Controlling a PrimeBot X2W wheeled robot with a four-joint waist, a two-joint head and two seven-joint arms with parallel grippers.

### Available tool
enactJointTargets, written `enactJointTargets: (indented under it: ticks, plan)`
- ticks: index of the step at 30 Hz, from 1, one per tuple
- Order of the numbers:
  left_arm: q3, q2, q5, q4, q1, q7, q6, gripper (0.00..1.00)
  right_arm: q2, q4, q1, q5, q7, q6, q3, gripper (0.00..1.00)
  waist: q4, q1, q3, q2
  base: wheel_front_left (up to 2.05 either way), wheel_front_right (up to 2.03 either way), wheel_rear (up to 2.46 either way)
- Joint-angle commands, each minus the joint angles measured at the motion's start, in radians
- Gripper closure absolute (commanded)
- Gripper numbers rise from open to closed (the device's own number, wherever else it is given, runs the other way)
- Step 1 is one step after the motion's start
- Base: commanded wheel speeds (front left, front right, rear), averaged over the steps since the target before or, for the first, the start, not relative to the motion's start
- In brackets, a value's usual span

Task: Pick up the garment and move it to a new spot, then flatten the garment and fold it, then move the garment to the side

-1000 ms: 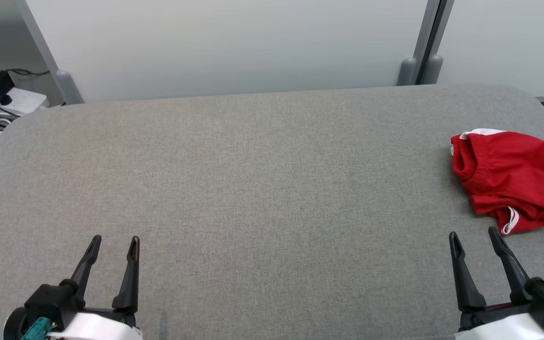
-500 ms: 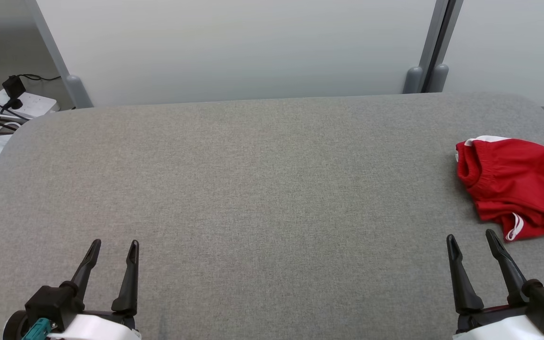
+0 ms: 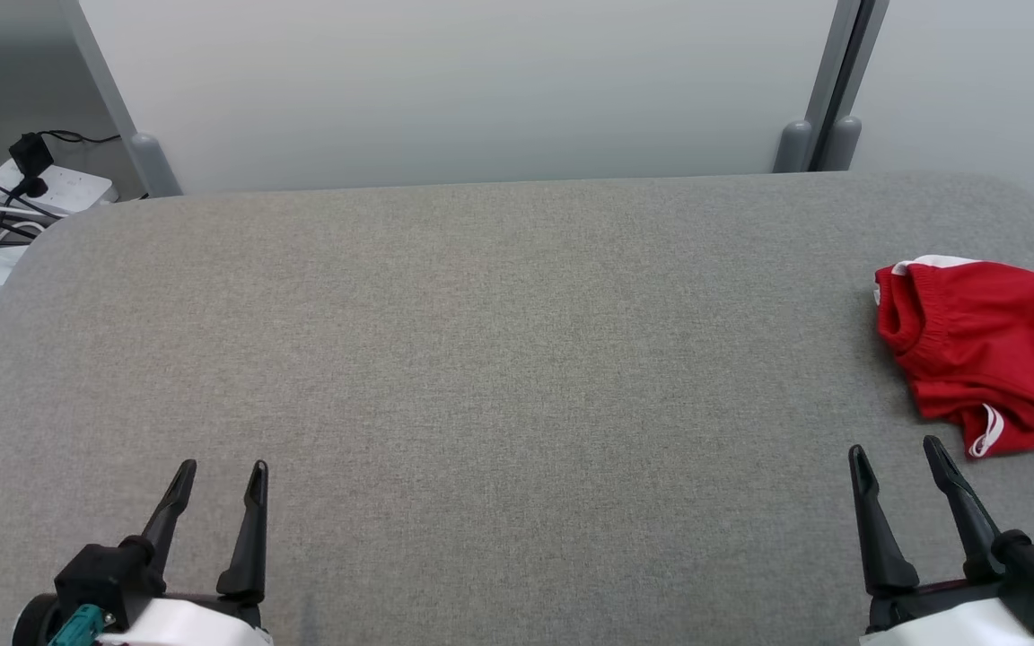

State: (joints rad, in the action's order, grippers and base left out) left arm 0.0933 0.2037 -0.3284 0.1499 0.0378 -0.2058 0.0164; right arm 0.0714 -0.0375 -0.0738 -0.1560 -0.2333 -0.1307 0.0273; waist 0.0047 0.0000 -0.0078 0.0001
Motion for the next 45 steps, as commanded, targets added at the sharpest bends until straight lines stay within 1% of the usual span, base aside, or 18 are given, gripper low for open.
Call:
enactJointTargets:
  ticks: [1, 4, 6, 10, 15, 44, 45]
  plan:
    - [0.000, 0.000, 0.000, 0.001, 0.000, 0.000, 0.000, 1.00, 0.000, 0.000, 0.000, 0.000, 0.000, 0.000, 0.000, 1.00, 0.000, 0.0000, 0.000, -0.0001, 0.00, 0.00, 0.00]
    - [0.002, -0.011, -0.008, 0.029, 0.001, 0.006, 0.001, 1.00, -0.003, -0.022, -0.005, -0.008, 0.000, 0.000, 0.008, 1.00, 0.001, 0.0000, 0.001, -0.0001, 0.00, 0.00, 0.00]
    - [-0.003, -0.013, -0.028, 0.032, -0.003, 0.013, 0.003, 1.00, -0.003, -0.022, -0.005, -0.033, 0.003, 0.000, 0.008, 1.00, 0.001, 0.0002, 0.001, -0.0001, 0.00, 0.00, 0.00]
    - [-0.010, -0.018, -0.070, 0.033, -0.007, 0.024, 0.006, 1.00, 0.000, -0.028, 0.001, -0.085, 0.013, 0.000, 0.005, 1.00, 0.001, 0.0022, -0.001, -0.0001, 0.00, 0.00, 0.00]
    - [-0.017, -0.024, -0.121, 0.035, -0.012, 0.035, 0.011, 1.00, 0.003, -0.038, 0.010, -0.147, 0.024, 0.000, 0.003, 1.00, 0.000, 0.0002, 0.001, -0.0001, 0.00, 0.00, 0.00]
    - [-0.065, -0.057, -0.418, 0.050, -0.046, 0.107, 0.037, 1.00, 0.010, -0.081, 0.054, -0.498, 0.091, 0.000, -0.015, 1.00, -0.001, 0.0000, 0.004, -0.0001, 0.00, 0.00, 0.00]
    - [-0.065, -0.057, -0.418, 0.050, -0.046, 0.107, 0.037, 1.00, 0.010, -0.081, 0.054, -0.498, 0.091, 0.000, -0.015, 1.00, -0.001, 0.0000, 0.004, -0.0001, 0.00, 0.00, 0.00]
